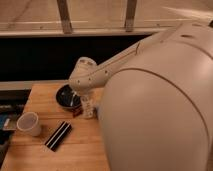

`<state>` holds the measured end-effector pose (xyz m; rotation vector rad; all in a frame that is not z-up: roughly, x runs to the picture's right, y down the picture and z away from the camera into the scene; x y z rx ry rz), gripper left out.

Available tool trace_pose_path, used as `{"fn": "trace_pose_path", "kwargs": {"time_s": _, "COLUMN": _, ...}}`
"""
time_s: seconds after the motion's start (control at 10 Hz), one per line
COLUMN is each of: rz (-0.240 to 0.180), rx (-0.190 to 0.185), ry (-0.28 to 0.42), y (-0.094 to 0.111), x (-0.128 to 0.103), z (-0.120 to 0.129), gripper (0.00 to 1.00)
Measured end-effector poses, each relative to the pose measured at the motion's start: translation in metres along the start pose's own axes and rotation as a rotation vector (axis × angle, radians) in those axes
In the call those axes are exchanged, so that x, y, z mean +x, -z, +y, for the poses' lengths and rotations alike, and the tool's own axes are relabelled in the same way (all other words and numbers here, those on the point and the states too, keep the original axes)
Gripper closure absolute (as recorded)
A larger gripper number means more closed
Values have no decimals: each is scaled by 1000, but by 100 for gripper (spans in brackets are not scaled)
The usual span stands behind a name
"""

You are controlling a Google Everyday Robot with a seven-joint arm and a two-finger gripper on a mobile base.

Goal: Stand the bottle upright

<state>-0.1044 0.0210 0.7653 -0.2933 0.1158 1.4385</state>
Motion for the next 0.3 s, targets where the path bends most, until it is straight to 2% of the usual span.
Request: {"fn": "trace_pose_path", "kwargs": {"time_s": 0.3, "rz": 10, "rx": -8, "ry": 12, "y": 0, "x": 1, "z": 2, "gripper": 20}}
